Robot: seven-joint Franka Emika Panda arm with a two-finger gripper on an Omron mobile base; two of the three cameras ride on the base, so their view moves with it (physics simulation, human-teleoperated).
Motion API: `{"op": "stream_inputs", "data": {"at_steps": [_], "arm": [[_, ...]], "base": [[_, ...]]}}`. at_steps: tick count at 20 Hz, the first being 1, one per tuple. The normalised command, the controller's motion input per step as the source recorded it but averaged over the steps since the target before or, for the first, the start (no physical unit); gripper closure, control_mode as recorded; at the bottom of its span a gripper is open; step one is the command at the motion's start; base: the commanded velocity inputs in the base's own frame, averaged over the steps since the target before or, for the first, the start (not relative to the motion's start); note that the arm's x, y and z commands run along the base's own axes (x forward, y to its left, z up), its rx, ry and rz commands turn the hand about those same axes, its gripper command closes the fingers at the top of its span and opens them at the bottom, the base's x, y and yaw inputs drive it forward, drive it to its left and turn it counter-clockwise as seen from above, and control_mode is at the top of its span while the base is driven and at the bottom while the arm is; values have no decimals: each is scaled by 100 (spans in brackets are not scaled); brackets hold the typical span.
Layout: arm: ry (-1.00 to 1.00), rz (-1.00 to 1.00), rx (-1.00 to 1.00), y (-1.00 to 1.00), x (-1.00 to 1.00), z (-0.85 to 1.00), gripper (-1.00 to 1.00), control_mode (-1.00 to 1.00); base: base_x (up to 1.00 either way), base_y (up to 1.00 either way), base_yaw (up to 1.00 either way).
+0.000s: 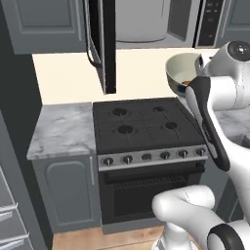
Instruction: Pick the potato from the sink and place it in the bowl. Then pick the bowl and place it in the microwave. Then close the microwave door and press the start button.
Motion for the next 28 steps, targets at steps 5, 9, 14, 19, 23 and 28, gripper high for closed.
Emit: {"op": "stream_inputs", "data": {"at_steps": [5, 9, 14, 19, 23, 28], "arm": [[0, 0, 0, 0, 0, 0, 100, 100], [0, 0, 0, 0, 0, 0, 100, 100], [0, 0, 0, 0, 0, 0, 100, 100], [0, 0, 0, 0, 0, 0, 100, 100], [0, 0, 0, 0, 0, 0, 100, 100], [0, 0, 0, 0, 0, 0, 100, 100]], "base": [[48, -19, -5], [54, -11, -8], [45, -4, -7], [52, 0, -6], [47, 0, -1], [13, 0, 0]]}}
